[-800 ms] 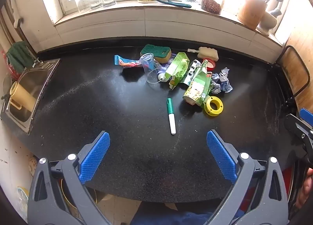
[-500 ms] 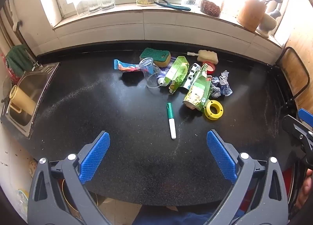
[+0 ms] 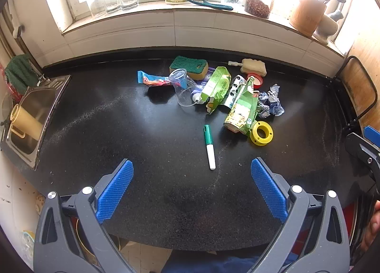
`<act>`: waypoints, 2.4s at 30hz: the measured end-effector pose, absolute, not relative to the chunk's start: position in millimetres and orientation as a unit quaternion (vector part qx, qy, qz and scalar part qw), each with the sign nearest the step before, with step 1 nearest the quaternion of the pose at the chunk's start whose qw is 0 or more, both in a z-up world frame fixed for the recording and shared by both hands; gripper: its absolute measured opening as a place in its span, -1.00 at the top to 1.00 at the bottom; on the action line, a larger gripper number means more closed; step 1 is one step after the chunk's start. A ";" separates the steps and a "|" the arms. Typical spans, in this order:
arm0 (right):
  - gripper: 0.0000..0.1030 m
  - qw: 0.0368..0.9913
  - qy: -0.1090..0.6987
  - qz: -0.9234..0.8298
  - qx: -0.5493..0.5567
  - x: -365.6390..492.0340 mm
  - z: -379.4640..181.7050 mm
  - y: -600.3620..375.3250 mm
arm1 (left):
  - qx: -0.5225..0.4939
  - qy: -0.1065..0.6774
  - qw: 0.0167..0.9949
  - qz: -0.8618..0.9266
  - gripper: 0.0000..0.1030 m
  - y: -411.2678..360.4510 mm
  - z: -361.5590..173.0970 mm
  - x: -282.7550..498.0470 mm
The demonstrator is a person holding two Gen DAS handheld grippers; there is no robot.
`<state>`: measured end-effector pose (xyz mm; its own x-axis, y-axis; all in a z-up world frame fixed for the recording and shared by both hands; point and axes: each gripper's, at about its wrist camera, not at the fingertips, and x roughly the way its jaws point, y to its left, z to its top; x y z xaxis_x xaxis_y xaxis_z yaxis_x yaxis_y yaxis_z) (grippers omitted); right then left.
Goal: Collect trash
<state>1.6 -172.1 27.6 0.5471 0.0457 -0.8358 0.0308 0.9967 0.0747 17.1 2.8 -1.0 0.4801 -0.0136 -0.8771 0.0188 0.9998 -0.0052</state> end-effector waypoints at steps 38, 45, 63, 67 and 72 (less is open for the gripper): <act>-0.89 0.876 0.480 0.005 0.043 3.2 27.7 -173.0 | 0.002 0.513 0.858 -0.011 -0.87 2.9 -0.6 20.0; -0.89 0.876 0.480 0.005 0.043 3.6 28.0 -173.3 | 0.002 0.513 0.859 -0.011 -0.87 2.7 0.1 19.7; -0.89 0.876 0.480 0.009 0.044 4.2 26.3 -175.4 | 0.005 0.517 0.856 -0.011 -0.87 -0.8 -3.9 19.7; -0.89 0.874 0.483 0.010 0.044 6.0 24.0 -176.3 | 0.006 0.519 0.854 -0.012 -0.87 -1.7 -6.6 21.6; -0.89 0.872 0.488 0.016 0.044 11.8 16.8 -178.3 | 0.005 0.526 0.850 -0.012 -0.87 -3.4 -14.9 25.8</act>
